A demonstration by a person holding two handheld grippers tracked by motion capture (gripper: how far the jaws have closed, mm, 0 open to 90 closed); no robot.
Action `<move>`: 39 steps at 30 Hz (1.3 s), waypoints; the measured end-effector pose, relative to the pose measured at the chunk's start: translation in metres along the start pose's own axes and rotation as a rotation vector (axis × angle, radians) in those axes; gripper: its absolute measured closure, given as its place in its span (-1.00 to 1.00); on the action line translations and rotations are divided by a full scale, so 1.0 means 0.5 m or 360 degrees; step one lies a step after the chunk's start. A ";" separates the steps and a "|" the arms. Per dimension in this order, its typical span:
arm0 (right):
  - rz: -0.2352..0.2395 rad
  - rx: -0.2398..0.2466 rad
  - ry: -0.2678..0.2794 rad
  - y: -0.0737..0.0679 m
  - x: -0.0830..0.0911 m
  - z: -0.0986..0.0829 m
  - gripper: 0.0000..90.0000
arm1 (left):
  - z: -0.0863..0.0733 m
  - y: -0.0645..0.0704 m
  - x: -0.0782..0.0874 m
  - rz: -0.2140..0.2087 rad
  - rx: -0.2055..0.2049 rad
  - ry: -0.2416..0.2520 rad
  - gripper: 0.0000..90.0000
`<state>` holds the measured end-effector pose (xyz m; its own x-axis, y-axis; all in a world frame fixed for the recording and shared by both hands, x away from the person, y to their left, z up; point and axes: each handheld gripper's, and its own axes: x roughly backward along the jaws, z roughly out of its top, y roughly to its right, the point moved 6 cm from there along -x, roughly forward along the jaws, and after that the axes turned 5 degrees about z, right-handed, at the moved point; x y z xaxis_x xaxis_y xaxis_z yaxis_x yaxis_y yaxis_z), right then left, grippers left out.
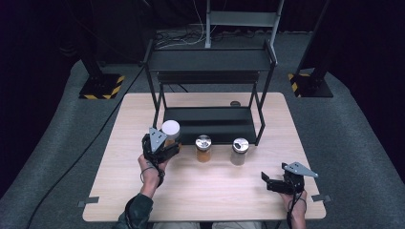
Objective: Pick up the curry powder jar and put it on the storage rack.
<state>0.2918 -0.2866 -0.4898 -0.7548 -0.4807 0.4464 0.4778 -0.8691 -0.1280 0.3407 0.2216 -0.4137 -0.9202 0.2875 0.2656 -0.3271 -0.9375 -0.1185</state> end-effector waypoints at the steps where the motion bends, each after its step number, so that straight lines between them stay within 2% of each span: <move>1: 0.0000 0.0000 0.0000 0.000 0.000 0.000 -0.97 | 0.001 0.000 -0.001 0.0001 -0.0004 0.0001 -0.22; 39: 0.0001 0.0004 -0.0004 -0.001 0.000 0.001 -0.97 | 0.039 0.008 -0.038 -0.0021 -0.0032 0.0006 -0.22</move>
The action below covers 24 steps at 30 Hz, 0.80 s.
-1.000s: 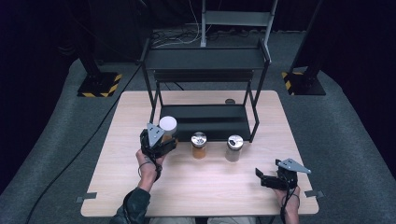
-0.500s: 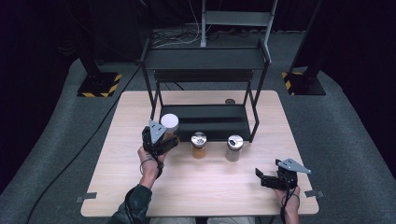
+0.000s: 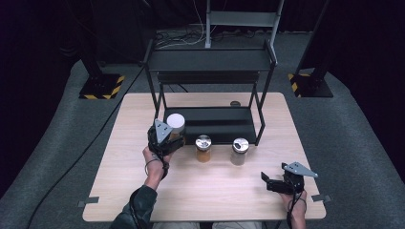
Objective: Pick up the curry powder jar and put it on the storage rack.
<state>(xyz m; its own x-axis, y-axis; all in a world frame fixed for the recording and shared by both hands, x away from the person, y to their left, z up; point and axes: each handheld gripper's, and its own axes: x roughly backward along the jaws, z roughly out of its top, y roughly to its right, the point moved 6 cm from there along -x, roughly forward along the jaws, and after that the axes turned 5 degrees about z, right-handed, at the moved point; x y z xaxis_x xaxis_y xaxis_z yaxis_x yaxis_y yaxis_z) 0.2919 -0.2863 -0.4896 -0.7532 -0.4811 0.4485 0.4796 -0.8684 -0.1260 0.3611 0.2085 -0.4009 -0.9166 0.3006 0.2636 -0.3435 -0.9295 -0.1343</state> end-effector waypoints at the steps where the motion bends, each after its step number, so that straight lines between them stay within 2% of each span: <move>1: 0.0000 0.0000 0.0000 0.000 0.000 0.000 -0.97 | 0.002 0.000 -0.001 -0.0003 -0.0001 0.0000 -0.22; 9: 0.0000 0.0001 0.0001 0.000 0.000 0.000 -0.97 | 0.014 0.006 -0.014 -0.0010 -0.0021 0.0001 -0.22; 24: 0.0000 0.0002 0.0000 0.000 0.000 0.000 -0.97 | 0.022 0.006 -0.035 -0.0004 -0.0016 -0.0007 -0.22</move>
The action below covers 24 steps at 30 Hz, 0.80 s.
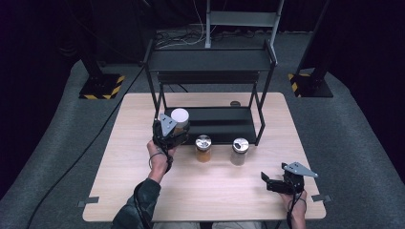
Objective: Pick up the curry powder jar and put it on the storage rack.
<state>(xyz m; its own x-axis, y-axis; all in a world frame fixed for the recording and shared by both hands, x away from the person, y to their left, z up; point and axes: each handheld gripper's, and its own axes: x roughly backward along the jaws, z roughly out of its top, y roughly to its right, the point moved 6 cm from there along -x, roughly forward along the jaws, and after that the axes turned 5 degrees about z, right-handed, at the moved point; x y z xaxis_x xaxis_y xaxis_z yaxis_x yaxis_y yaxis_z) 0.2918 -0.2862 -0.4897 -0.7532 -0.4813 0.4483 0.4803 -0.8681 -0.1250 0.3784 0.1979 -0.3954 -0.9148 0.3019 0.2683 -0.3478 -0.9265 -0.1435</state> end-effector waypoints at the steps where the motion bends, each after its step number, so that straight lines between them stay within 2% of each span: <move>1: 0.0000 0.0000 0.0000 0.000 0.000 0.000 -0.97 | 0.001 -0.001 -0.002 0.0000 -0.0007 -0.0004 -0.22; 16: -0.0001 0.0000 0.0000 0.000 0.000 0.000 -0.97 | 0.009 0.000 -0.026 0.0006 -0.0001 -0.0016 -0.22; 24: -0.0002 0.0000 0.0001 0.000 0.000 0.000 -0.97 | 0.006 -0.004 -0.041 0.0010 0.0037 -0.0024 -0.22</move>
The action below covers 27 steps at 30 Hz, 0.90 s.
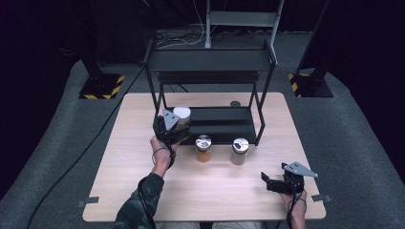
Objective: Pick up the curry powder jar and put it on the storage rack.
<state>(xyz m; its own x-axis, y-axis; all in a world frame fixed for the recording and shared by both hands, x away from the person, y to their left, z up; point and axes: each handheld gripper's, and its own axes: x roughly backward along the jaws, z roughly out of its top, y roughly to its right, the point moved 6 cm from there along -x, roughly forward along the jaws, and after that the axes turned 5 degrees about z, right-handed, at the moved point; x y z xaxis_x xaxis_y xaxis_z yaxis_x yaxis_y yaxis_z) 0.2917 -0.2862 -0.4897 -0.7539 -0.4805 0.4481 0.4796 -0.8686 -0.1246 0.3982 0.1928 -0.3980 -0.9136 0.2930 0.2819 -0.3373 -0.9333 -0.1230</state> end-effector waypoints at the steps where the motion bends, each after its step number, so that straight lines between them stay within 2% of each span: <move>1: 0.0000 0.0000 0.0000 0.000 0.000 0.000 -0.97 | 0.000 -0.001 -0.002 0.0000 0.0005 -0.0002 -0.22; 7: 0.0000 0.0001 0.0000 0.000 0.000 0.000 -0.97 | -0.003 -0.002 -0.010 0.0009 0.0010 -0.0010 -0.22; 18: -0.0001 0.0001 -0.0002 0.000 0.000 0.000 -0.97 | -0.012 -0.005 -0.033 0.0027 0.0063 -0.0026 -0.22; 27: 0.0001 -0.0001 0.0000 0.000 0.000 0.000 -0.97 | -0.016 -0.003 -0.053 0.0042 0.0072 -0.0037 -0.22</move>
<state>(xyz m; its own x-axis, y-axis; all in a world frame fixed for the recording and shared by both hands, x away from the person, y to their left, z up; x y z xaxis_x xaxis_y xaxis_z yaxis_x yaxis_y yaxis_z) 0.2918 -0.2863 -0.4896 -0.7535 -0.4809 0.4483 0.4795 -0.8685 -0.1256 0.4212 0.1879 -0.4130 -0.9163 0.2638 0.3012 -0.3022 -0.9492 -0.0879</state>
